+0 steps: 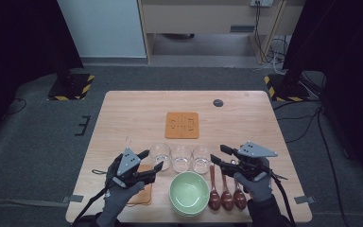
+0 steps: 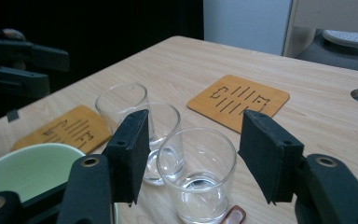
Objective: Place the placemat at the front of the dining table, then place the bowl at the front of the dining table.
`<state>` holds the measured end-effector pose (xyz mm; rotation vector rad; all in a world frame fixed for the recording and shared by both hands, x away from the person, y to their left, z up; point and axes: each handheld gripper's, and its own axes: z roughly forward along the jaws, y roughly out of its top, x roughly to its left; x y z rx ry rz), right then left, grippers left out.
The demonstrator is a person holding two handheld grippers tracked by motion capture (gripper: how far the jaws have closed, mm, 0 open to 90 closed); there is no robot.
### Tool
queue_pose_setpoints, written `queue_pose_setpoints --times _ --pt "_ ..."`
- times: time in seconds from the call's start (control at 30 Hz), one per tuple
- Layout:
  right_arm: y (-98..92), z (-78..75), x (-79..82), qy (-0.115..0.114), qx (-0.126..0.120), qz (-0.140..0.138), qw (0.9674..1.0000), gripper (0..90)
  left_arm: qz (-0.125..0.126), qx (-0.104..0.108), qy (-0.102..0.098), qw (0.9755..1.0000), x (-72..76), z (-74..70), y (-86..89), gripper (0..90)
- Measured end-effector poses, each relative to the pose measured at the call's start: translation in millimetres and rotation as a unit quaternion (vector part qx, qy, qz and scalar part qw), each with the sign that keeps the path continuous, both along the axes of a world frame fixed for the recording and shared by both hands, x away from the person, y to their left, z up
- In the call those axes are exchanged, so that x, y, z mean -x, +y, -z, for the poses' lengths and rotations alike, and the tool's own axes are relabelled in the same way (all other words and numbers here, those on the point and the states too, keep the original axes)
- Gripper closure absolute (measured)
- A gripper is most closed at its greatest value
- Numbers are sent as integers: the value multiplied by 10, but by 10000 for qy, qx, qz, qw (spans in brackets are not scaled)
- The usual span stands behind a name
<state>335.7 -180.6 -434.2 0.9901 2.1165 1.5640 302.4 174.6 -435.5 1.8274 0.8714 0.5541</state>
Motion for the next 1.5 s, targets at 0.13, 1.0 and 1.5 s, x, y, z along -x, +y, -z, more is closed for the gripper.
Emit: queue_pose_setpoints --times 0.13,1.0,1.5 --pt "52 -5 3 91 150 -246 9995 460 189 -1 22 9998 42 -4 -54 372" --pt "430 207 112 320 718 -1377 9874 618 616 -132 523 9966 119 98 -359 589" --pt "526 320 94 627 864 -1473 9833 778 859 -131 972 9915 103 202 -483 680"
